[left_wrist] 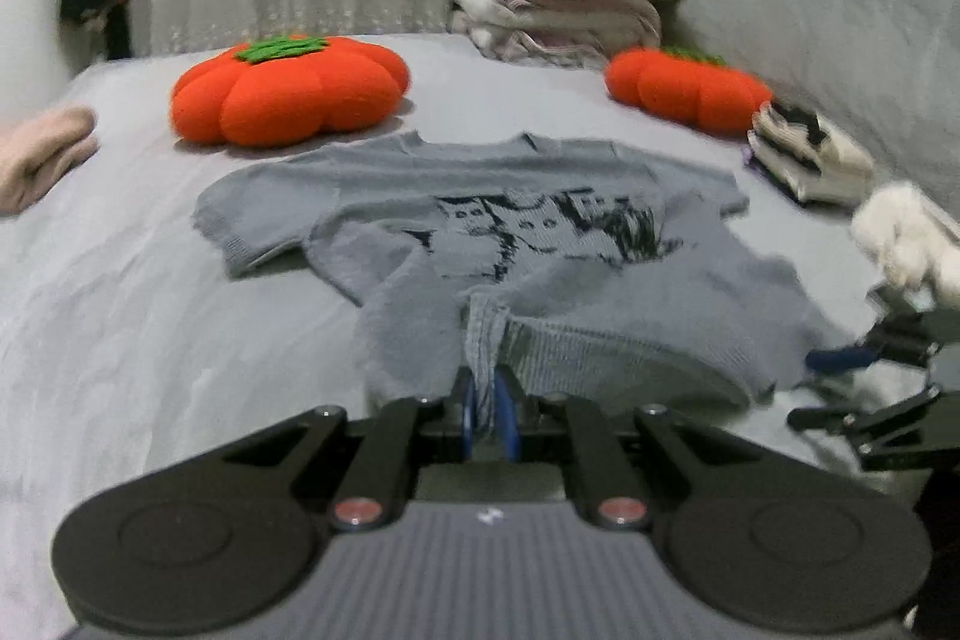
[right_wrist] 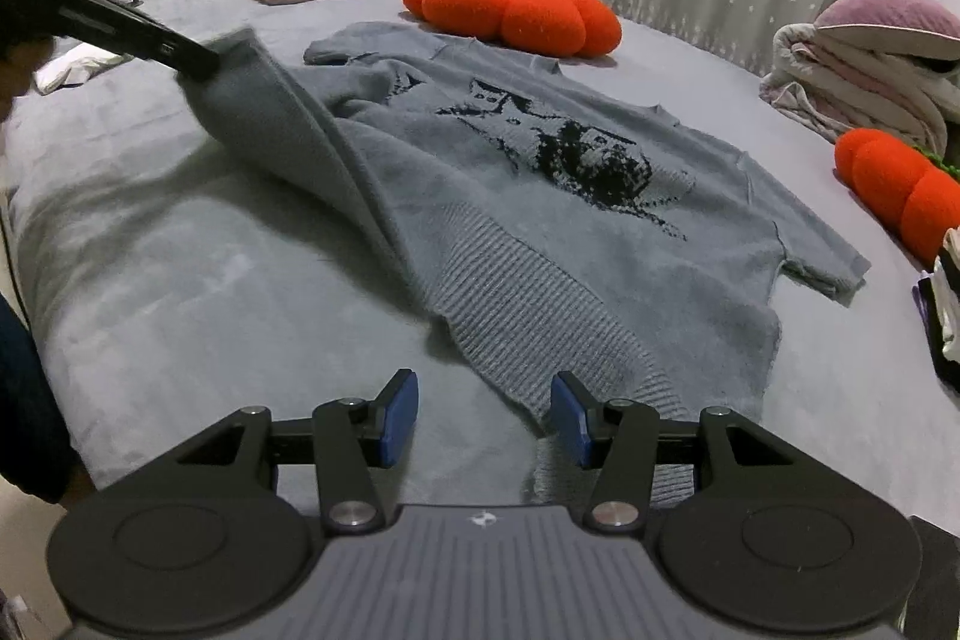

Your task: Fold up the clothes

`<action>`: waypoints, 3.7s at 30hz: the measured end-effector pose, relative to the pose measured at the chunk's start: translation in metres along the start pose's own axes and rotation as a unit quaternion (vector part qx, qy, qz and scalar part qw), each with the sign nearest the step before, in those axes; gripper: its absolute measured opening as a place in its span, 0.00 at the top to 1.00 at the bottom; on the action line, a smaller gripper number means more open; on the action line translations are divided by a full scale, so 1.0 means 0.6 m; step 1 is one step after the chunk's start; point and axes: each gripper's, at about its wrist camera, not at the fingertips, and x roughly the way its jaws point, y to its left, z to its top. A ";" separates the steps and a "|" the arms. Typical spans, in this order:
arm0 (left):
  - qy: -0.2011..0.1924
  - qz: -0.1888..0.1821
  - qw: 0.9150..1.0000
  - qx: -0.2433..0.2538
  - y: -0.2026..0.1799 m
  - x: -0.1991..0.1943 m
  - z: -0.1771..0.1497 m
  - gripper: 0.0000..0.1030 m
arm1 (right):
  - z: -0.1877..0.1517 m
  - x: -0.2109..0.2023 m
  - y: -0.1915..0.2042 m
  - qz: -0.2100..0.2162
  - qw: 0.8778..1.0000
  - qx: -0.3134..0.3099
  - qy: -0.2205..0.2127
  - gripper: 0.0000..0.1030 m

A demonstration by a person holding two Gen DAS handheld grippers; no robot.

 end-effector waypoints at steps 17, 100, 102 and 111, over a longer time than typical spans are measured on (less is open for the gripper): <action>0.020 0.046 0.999 0.011 0.018 -0.045 -0.083 0.89 | -0.025 -0.081 -0.116 0.053 0.967 0.232 -0.096 0.50; 0.079 0.055 0.974 -0.204 0.081 -0.046 -0.123 0.76 | -0.118 -0.139 -0.132 -0.067 0.930 0.360 -0.035 0.78; 0.080 0.052 0.974 -0.208 0.088 -0.039 -0.115 0.75 | -0.117 -0.138 -0.147 -0.046 0.922 0.383 -0.044 0.74; 0.069 0.050 0.964 -0.250 0.146 0.017 -0.042 0.71 | -0.065 -0.053 -0.278 0.022 0.882 0.470 0.000 0.73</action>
